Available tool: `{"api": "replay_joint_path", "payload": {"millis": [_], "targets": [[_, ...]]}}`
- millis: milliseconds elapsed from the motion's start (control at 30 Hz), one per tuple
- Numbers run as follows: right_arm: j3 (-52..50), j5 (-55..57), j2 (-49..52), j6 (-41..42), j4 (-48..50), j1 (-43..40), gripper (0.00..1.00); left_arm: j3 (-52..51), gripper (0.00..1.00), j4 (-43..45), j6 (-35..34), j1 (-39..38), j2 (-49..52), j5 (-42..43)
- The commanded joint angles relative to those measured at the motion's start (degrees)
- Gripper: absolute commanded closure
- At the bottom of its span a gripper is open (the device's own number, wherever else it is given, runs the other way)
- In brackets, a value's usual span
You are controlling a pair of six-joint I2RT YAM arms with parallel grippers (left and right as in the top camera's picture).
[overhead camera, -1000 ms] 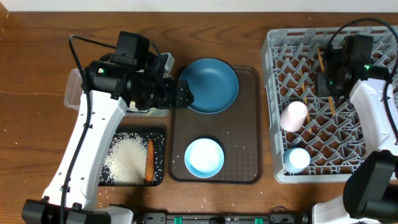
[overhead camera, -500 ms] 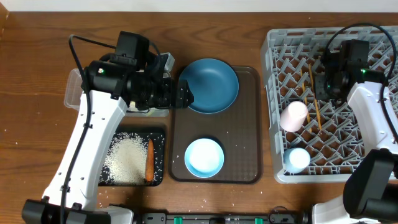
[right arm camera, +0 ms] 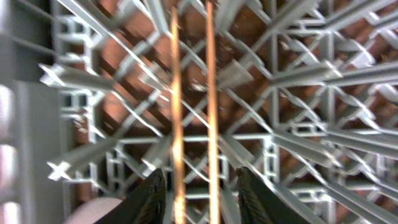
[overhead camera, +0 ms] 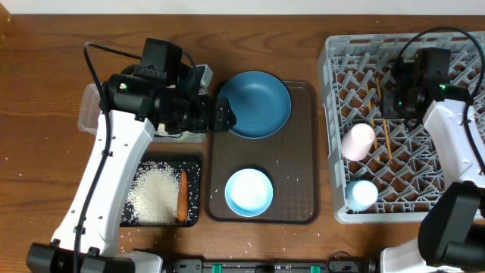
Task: Sort waste into correct bins and load items into the dishwasher rack
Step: 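Release the chopstick and raise the right gripper, then move the right gripper down-left to the light-blue bowl on the tray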
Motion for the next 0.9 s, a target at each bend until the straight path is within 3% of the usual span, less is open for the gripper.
{"api": "replay_joint_path", "payload": {"millis": [0, 467, 867], "targets": [[-0.22, -6.71, -0.39, 2.89, 0.31, 0.44, 0.66, -0.28, 0.03, -0.07, -0.02, 0.24, 0.24, -0.52], [-0.20, -8.76, -0.39, 2.89, 0.35, 10.91, 0.69, -0.28, 0.03, -0.07, -0.02, 0.24, 0.24, -0.52], [-0.22, -8.79, -0.39, 2.91, 0.13, 27.30, 0.67, -0.28, 0.03, -0.07, -0.02, 0.24, 0.24, -0.52]]}}
